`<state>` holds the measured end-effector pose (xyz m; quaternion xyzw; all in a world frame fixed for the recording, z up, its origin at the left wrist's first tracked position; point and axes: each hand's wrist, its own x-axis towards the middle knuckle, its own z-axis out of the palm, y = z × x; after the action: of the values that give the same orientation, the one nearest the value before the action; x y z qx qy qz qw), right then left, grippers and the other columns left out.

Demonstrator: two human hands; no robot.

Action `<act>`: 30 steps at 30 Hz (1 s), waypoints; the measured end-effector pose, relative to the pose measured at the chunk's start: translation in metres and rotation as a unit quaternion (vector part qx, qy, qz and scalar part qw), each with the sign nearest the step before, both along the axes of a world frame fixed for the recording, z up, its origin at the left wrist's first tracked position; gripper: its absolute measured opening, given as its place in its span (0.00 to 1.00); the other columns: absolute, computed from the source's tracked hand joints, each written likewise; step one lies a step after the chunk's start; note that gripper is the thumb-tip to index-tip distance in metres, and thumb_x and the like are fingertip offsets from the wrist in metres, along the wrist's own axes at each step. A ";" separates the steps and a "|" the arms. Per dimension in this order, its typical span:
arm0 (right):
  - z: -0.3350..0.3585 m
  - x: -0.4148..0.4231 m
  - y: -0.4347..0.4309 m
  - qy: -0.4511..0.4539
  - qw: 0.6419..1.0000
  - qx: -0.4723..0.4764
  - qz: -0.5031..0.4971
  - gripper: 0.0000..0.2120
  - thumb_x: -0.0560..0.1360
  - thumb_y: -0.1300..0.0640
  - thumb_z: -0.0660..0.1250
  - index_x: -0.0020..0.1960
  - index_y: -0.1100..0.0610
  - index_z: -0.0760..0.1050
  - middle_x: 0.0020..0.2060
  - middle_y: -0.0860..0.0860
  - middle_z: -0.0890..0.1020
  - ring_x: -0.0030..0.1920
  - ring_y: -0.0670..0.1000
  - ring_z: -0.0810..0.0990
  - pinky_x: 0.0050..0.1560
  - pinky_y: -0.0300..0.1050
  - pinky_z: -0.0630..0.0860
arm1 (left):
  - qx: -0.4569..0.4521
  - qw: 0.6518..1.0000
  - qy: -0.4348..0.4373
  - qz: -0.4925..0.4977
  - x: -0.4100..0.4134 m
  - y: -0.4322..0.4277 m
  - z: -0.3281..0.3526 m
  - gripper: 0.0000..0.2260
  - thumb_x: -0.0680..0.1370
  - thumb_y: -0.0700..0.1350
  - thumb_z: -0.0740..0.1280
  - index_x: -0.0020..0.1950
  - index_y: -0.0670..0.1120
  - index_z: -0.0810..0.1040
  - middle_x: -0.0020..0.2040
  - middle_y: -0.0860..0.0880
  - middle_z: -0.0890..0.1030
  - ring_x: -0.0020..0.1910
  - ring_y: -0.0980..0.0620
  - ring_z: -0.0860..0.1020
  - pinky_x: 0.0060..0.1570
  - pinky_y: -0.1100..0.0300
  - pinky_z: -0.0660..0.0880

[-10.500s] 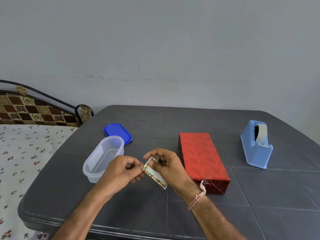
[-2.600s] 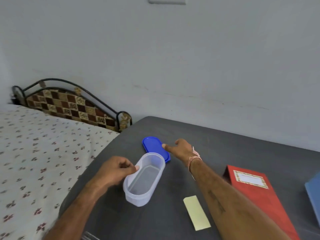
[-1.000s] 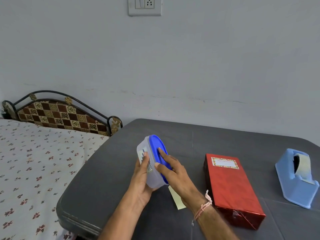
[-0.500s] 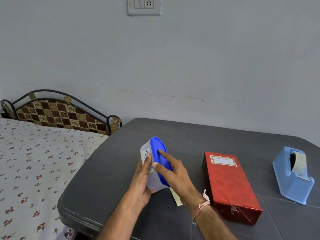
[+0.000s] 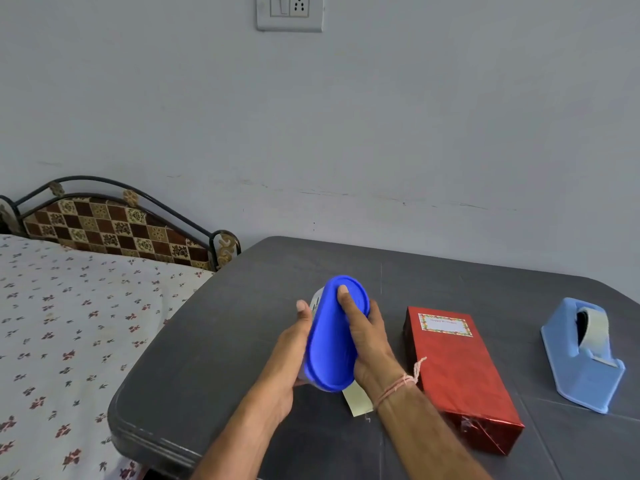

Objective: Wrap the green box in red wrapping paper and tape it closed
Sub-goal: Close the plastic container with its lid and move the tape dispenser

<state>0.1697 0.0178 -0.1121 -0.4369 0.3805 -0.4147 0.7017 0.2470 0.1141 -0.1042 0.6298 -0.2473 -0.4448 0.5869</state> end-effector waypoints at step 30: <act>-0.029 0.046 0.041 0.183 0.963 -0.083 0.182 0.09 0.78 0.56 0.68 0.58 0.54 0.78 0.52 0.50 0.85 0.55 0.52 0.83 0.57 0.48 0.82 | 0.101 0.930 -0.307 0.176 0.091 0.015 -0.035 0.10 0.78 0.53 0.73 0.47 0.47 0.87 0.46 0.48 0.87 0.46 0.47 0.85 0.51 0.45 0.83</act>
<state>0.2152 0.0587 -0.1416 -0.6240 0.3804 -0.2233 0.6450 0.3379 0.1289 -0.1390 0.8247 -0.2549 -0.1419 0.4845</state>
